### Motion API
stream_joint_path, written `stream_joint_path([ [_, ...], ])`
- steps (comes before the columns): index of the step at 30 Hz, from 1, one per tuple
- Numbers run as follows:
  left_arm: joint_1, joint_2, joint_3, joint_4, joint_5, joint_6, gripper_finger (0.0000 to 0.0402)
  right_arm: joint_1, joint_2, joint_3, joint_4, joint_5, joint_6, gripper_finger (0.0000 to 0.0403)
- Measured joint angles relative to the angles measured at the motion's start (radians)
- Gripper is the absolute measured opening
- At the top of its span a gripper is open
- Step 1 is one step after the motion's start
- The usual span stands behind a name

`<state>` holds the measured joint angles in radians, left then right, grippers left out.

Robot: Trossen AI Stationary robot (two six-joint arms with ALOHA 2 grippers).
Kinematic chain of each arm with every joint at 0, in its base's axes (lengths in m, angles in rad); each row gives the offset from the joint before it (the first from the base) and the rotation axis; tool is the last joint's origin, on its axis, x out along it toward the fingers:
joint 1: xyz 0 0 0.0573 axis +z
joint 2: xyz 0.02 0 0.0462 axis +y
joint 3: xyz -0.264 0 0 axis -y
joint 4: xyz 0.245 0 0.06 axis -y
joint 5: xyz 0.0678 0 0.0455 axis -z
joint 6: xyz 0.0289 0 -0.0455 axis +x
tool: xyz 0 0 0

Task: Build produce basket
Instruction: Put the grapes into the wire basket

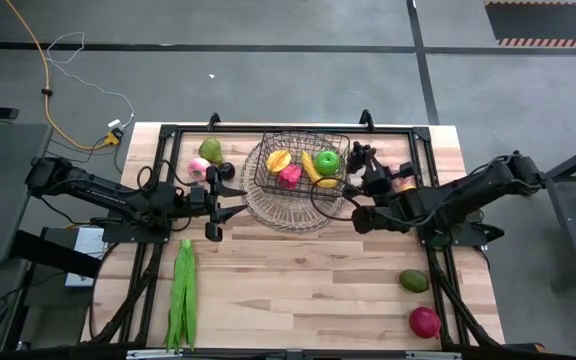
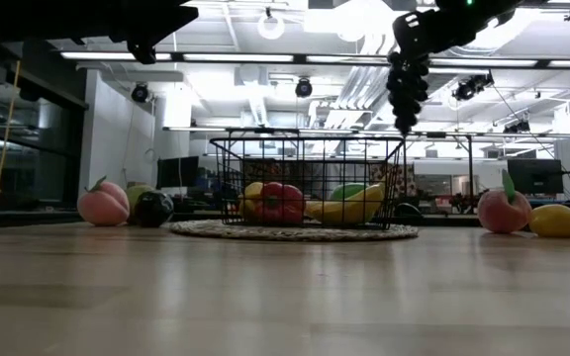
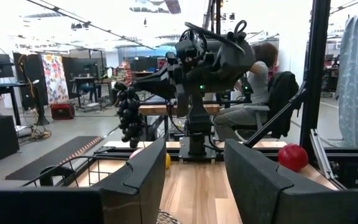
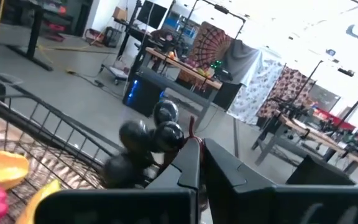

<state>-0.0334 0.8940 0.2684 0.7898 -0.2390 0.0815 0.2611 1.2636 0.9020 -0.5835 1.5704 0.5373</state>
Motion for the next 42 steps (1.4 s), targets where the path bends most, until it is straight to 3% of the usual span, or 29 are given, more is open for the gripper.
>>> stream_joint_path([
  [9, 0.0, 0.0, 0.0, 0.0, -0.003, 0.0, 0.0152, -0.045, 0.0, 0.0, 0.122, -0.174, -0.124, 0.0],
  [16, 0.0, 0.0, 0.0, 0.0, -0.007, 0.0, 0.0152, -0.103, 0.0, 0.0, 0.381, -0.35, -0.448, 0.0],
  [20, 0.0, 0.0, 0.0, 0.0, -0.008, 0.0, 0.0152, -0.137, 0.0, 0.0, 0.601, -0.563, -0.657, 0.0],
  [24, 0.0, 0.0, 0.0, 0.0, -0.008, 0.0, 0.0152, -0.17, 0.0, 0.0, 0.719, -0.769, -0.737, 0.0],
  [28, 0.0, 0.0, 0.0, 0.0, -0.008, 0.0, 0.0152, -0.208, 0.0, 0.0, 0.729, -0.88, -0.755, 0.0],
  [33, 0.0, 0.0, 0.0, 0.0, -0.008, 0.0, 0.0152, -0.278, 0.0, 0.0, 0.719, -1.144, -0.754, 0.0],
  [42, 0.0, 0.0, 0.0, -0.008, -0.008, 0.0, 0.0152, -0.386, -0.005, 0.0, 0.591, -1.216, -0.729, 0.0],
])
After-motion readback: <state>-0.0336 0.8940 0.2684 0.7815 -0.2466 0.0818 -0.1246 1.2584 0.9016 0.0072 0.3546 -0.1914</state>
